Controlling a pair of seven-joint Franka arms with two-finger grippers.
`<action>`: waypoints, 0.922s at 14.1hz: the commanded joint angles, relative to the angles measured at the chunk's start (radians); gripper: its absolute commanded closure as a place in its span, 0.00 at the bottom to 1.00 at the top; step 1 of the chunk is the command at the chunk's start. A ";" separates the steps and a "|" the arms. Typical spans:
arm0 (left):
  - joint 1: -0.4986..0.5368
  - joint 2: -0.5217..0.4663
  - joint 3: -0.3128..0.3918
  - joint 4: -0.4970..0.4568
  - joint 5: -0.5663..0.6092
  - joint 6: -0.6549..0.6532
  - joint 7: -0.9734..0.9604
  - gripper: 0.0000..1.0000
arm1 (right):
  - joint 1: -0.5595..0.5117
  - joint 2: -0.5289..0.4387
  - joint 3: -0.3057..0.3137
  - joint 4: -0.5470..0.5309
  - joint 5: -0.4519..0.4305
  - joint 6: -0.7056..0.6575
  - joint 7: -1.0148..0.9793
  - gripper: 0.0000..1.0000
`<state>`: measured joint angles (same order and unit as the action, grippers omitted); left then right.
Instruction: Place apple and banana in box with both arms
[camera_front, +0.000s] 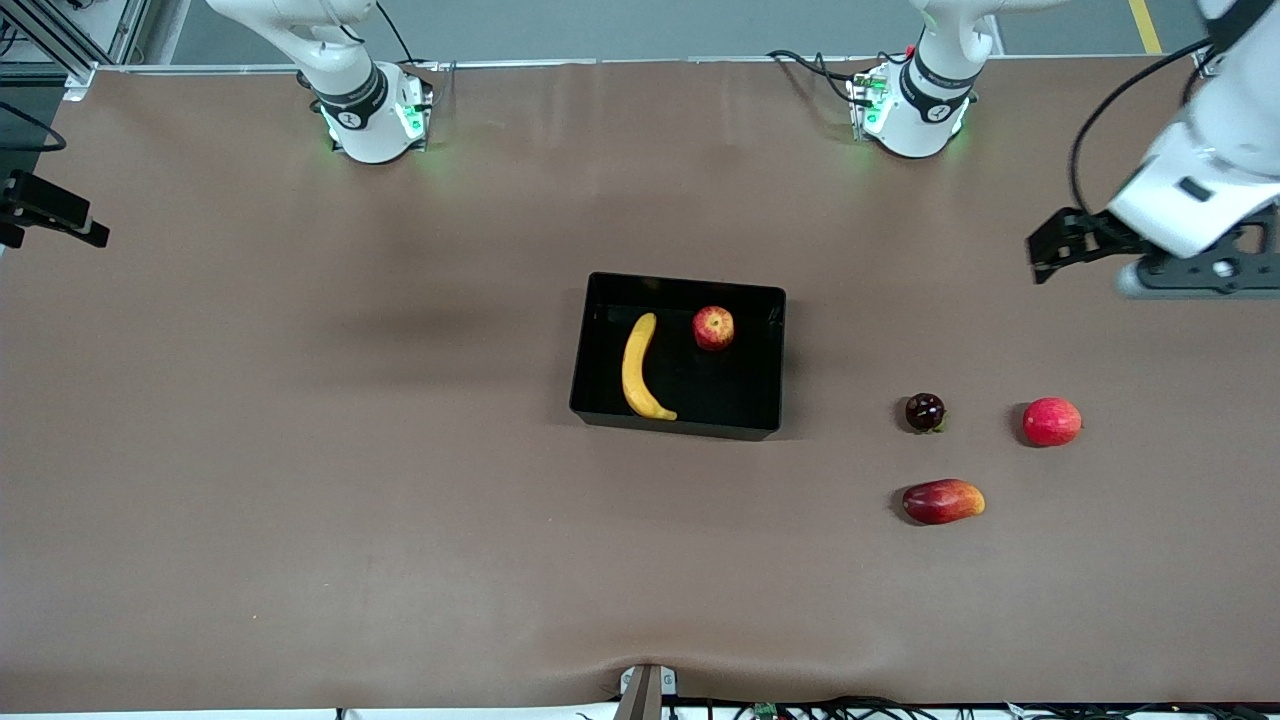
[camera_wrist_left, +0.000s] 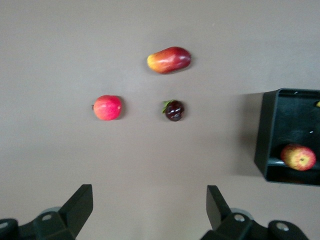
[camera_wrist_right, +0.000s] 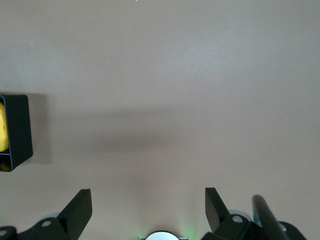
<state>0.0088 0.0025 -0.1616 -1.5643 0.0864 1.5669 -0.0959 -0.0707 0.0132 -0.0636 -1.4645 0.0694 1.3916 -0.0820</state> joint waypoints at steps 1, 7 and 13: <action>-0.026 -0.120 0.050 -0.138 -0.034 0.036 0.015 0.00 | -0.017 -0.001 0.011 0.001 0.000 -0.006 0.013 0.00; -0.036 -0.203 0.077 -0.194 -0.068 0.002 0.012 0.00 | -0.017 -0.001 0.011 0.001 0.000 -0.006 0.011 0.00; -0.104 -0.197 0.168 -0.126 -0.068 -0.022 0.085 0.00 | -0.012 -0.005 0.008 0.001 -0.002 -0.003 0.013 0.00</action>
<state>-0.0661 -0.1930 -0.0248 -1.7148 0.0375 1.5657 -0.0387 -0.0707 0.0133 -0.0638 -1.4645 0.0694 1.3916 -0.0819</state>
